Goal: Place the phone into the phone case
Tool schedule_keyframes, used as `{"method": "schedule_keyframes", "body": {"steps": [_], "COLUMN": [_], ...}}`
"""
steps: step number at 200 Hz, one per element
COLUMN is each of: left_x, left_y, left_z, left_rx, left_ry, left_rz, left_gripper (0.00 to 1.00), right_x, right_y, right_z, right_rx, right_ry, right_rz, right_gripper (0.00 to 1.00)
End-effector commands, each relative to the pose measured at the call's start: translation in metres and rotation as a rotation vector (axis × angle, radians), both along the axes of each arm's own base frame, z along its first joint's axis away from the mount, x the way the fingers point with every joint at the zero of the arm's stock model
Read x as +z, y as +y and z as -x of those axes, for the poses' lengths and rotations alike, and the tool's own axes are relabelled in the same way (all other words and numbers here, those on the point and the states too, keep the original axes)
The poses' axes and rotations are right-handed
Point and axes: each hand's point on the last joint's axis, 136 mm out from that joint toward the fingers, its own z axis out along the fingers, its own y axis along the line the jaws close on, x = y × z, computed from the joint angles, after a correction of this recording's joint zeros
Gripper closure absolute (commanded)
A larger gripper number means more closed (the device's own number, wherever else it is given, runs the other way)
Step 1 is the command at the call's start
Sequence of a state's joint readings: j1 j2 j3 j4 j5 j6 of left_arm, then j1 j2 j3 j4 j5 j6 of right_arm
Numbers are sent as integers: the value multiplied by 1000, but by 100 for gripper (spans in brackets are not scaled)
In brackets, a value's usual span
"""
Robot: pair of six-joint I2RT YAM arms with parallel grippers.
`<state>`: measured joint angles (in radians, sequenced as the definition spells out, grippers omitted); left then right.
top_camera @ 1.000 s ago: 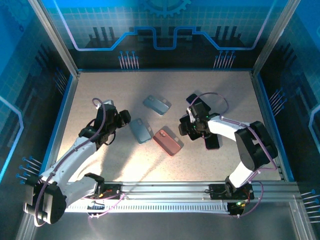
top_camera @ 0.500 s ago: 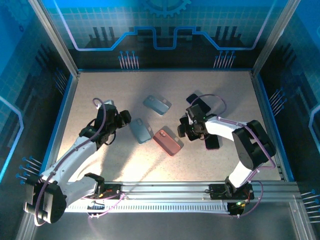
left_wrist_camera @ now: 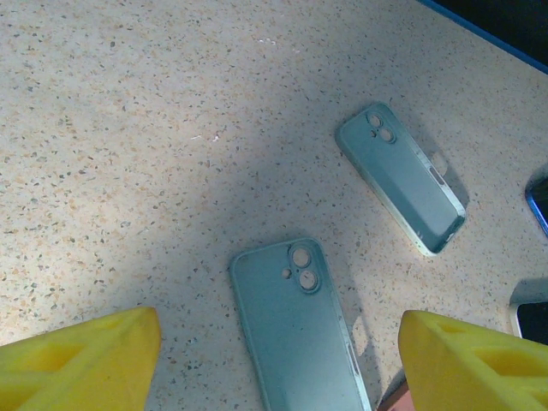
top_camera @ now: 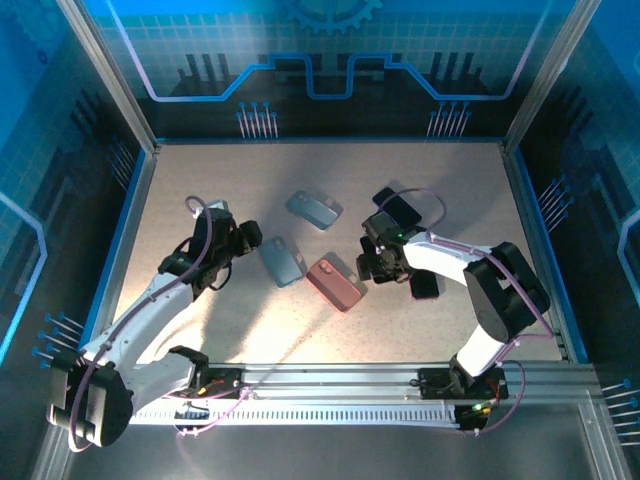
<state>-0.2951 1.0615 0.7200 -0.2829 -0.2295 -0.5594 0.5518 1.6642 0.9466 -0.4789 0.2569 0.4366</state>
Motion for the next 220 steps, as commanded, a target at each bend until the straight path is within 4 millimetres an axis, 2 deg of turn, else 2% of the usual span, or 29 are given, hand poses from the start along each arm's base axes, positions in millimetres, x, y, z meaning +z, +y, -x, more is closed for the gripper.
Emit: {"method": "schedule_keyframes", "body": {"steps": [1,75,112,146,165,198,220], "left_x": [5,-5,-7,-9,-10,-11,-11], "left_y": [-7,-20,-27,-30,-31,-36,-49], "left_z": [-3,8,10,11,12,13,14], "left_rx": [-26,-135,-159,-162,-169,-185,-235], "left_ry": [-5,44,53,59,62,73,68], "left_rz": [16,15,52,69,75,98,148], "left_gripper": [26,28,31,32,33,34,36], "right_x": [13,7,-4,-13,-16,-22,-15], "right_y": [1,11,14,15,14,11,12], "right_z": [-11,-19,-22,-21,-19,-17,-19], "right_rx": [39,106,117,112,112,116,136], "right_ry": [-57,-62,-34,-9,1,21,-9], "right_rz": [37,35,48,48,52,74,70], "right_gripper": [6,10,11,16,22,37,41]}}
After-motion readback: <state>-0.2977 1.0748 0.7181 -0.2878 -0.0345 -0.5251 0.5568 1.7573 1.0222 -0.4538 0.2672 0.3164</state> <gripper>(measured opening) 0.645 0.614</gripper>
